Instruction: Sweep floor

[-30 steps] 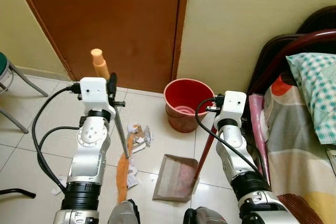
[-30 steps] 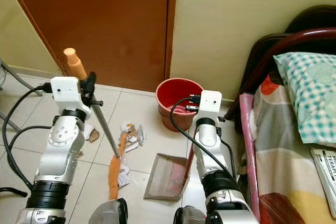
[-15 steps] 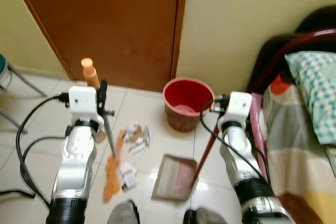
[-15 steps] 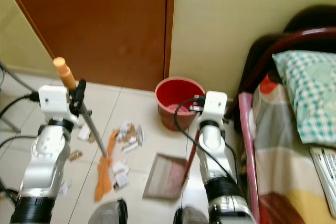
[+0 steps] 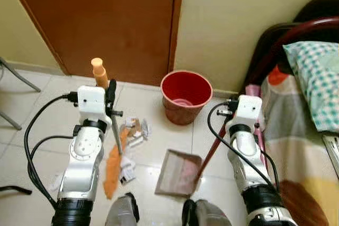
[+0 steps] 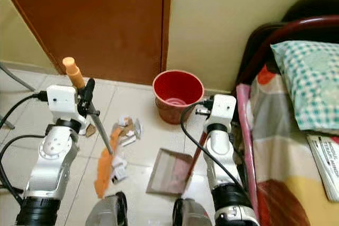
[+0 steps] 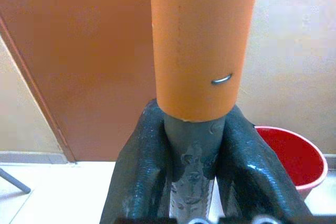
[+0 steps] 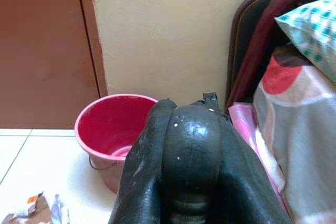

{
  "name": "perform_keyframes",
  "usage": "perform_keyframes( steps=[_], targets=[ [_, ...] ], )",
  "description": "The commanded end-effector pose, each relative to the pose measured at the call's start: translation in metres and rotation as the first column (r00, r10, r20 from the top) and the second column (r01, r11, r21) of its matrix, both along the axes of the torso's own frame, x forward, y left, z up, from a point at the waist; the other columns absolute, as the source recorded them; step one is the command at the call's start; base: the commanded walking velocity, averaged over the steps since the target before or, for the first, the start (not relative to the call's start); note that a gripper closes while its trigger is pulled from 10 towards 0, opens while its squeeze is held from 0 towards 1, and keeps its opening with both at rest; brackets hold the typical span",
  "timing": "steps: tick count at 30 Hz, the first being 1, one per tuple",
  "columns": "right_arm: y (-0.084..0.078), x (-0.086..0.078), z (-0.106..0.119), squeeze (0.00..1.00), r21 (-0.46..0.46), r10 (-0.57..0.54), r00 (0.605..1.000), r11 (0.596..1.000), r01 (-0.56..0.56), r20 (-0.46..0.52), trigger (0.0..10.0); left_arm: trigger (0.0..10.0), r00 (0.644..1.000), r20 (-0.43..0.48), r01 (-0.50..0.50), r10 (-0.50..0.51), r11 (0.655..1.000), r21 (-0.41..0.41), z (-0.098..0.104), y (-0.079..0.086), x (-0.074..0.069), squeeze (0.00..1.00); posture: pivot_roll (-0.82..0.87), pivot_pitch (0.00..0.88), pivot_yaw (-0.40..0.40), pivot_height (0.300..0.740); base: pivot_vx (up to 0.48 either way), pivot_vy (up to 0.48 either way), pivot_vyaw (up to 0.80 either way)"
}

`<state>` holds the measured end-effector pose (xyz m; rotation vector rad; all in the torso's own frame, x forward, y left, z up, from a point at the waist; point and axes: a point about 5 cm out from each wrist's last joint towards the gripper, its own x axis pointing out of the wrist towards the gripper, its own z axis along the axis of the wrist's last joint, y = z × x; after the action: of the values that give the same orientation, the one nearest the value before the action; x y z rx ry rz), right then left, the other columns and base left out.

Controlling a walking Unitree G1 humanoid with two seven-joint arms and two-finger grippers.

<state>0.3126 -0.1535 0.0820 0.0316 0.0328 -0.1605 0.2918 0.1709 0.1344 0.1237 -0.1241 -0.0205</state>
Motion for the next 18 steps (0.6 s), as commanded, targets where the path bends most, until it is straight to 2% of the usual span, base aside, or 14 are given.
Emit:
perform_keyframes(
  steps=[1,9,11,13,17,18],
  targets=[
    [-0.002,-0.002,0.0,0.0,-0.002,-0.007,1.0,1.0,0.007,-0.005,10.0,10.0,1.0,-0.001,-0.004,0.004,1.0,0.009,0.001,0.003,-0.001,0.0,-0.01,0.107,-0.043,0.74,-0.304,0.0,0.0],
    [-0.004,-0.002,0.001,0.0,-0.002,-0.009,1.0,1.0,0.009,-0.006,10.0,10.0,1.0,-0.007,-0.006,0.006,1.0,0.009,0.0,0.003,-0.002,0.0,-0.01,0.107,-0.044,0.74,-0.29,0.0,0.0],
    [-0.005,-0.004,0.001,0.0,0.004,-0.012,1.0,1.0,0.012,-0.009,10.0,10.0,1.0,-0.014,-0.006,0.006,1.0,0.01,-0.002,0.004,-0.002,0.0,-0.01,0.107,-0.044,0.74,0.0,0.0,0.0],
    [-0.006,-0.005,0.0,0.0,0.048,0.004,1.0,0.999,-0.003,-0.01,10.0,10.0,0.999,-0.041,-0.001,0.002,1.0,0.027,-0.01,0.006,-0.002,0.0,-0.01,0.105,-0.042,0.74,0.0,0.0,0.0],
    [-0.011,-0.01,0.003,0.0,0.056,0.01,1.0,0.998,-0.01,0.006,10.0,10.0,0.992,-0.127,0.011,-0.006,0.999,0.034,-0.033,0.011,-0.009,0.0,-0.01,0.1,-0.041,0.74,0.0,0.0,0.0],
    [-0.011,-0.01,0.003,0.0,0.056,0.01,1.0,0.998,-0.01,0.006,10.0,10.0,0.992,-0.127,0.011,-0.006,0.999,0.034,-0.033,0.011,-0.009,0.0,-0.01,0.1,-0.041,0.74,0.0,0.0,0.0]
  ],
)
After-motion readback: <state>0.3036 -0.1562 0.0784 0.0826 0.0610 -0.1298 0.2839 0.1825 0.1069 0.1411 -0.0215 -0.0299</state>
